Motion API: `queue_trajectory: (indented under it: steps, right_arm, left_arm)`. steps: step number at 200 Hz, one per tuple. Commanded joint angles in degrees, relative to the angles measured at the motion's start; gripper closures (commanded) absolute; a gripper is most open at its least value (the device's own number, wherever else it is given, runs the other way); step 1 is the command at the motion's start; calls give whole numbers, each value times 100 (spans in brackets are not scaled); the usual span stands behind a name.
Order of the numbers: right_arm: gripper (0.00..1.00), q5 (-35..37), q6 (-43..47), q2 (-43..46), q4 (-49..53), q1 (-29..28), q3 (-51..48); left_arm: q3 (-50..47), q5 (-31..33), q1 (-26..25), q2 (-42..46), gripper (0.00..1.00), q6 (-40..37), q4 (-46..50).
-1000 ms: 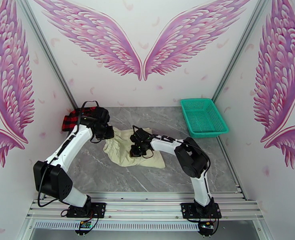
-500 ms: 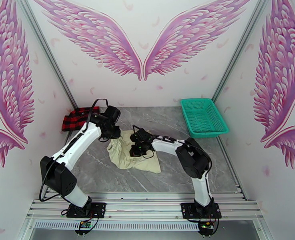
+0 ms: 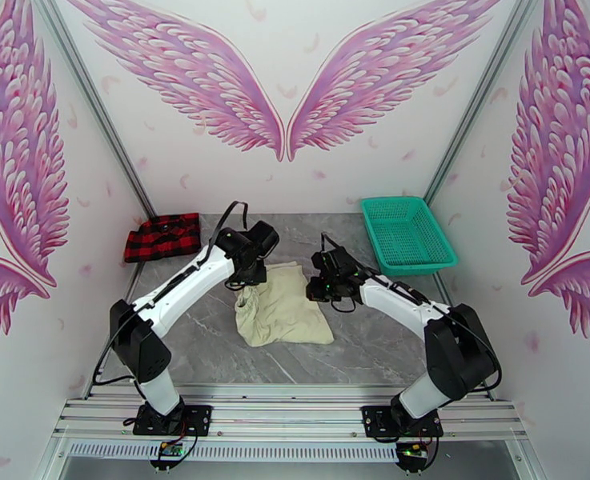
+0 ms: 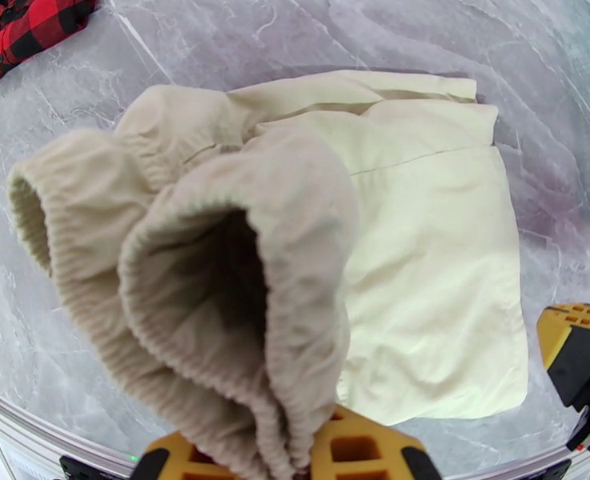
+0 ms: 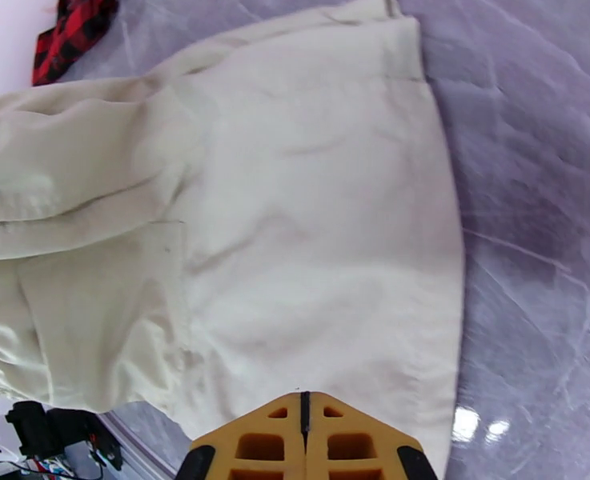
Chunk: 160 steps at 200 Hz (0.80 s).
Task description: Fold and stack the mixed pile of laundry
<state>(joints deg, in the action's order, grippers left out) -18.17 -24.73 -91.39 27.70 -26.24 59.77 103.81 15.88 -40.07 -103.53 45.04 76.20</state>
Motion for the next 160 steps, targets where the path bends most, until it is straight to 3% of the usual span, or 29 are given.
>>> queue_trajectory:
  steps: [1, 48, 77, 97, 160]
  right_arm:
    - [95, -215, 236, -58, 160, -20, -209]
    - [96, -76, -322, -294, -386, 137, -558]
    - [96, -369, -755, 95, -808, 595, -944]
    - [92, -92, -821, 294, -758, 840, -1113]
    - [90, -16, -819, -1014, -1029, 1052, -1116]
  left_arm:
    - [472, 147, -187, -257, 100, 550, 300]
    - [839, 50, -548, -600, 100, 1183, 252]
    - [1200, 0, -655, -876, 100, 1294, 407]
    - [1247, 51, -677, -906, 100, 1337, 471]
    - [1906, -47, -865, -1350, 100, 1188, 593]
